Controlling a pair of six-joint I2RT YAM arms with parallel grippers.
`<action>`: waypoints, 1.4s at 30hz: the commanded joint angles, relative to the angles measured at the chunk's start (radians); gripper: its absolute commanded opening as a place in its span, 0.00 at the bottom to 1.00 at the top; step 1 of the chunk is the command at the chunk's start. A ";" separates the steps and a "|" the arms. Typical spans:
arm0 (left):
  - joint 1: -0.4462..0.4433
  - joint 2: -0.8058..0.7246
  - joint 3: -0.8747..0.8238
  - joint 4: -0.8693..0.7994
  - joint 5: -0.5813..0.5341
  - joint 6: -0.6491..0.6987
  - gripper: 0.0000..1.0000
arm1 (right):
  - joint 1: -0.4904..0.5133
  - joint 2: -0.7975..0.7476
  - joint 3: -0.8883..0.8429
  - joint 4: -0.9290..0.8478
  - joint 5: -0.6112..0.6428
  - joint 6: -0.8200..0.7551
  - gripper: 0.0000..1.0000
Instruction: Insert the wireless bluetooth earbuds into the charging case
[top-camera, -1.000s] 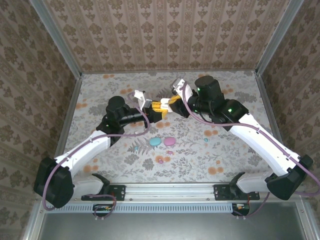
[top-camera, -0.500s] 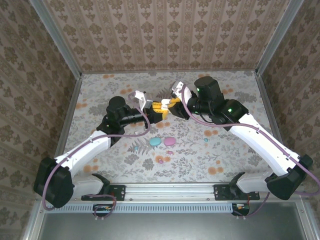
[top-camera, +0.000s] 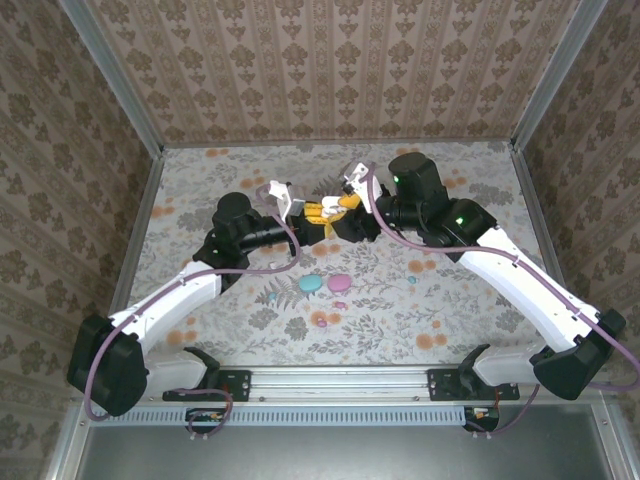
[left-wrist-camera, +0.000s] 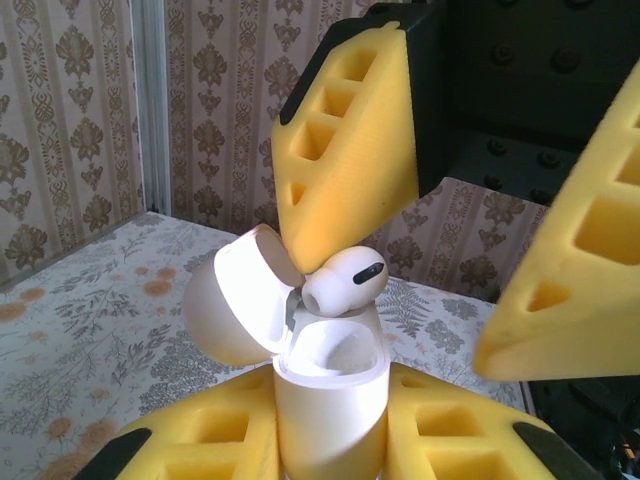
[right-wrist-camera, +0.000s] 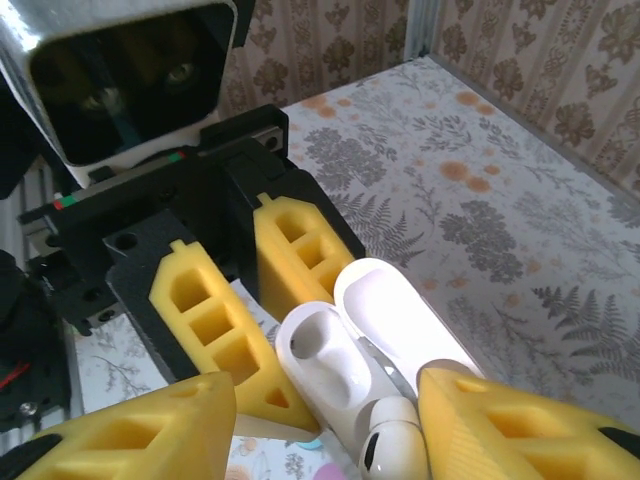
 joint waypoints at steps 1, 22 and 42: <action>-0.010 -0.024 0.000 0.038 -0.012 0.026 0.24 | -0.020 -0.028 0.018 0.043 -0.078 0.104 0.56; -0.014 -0.068 -0.046 0.073 -0.114 0.082 0.24 | -0.167 -0.029 0.009 0.048 -0.167 0.524 0.48; -0.017 -0.069 -0.050 0.095 -0.118 0.082 0.24 | -0.163 0.058 0.032 -0.055 -0.218 0.449 0.42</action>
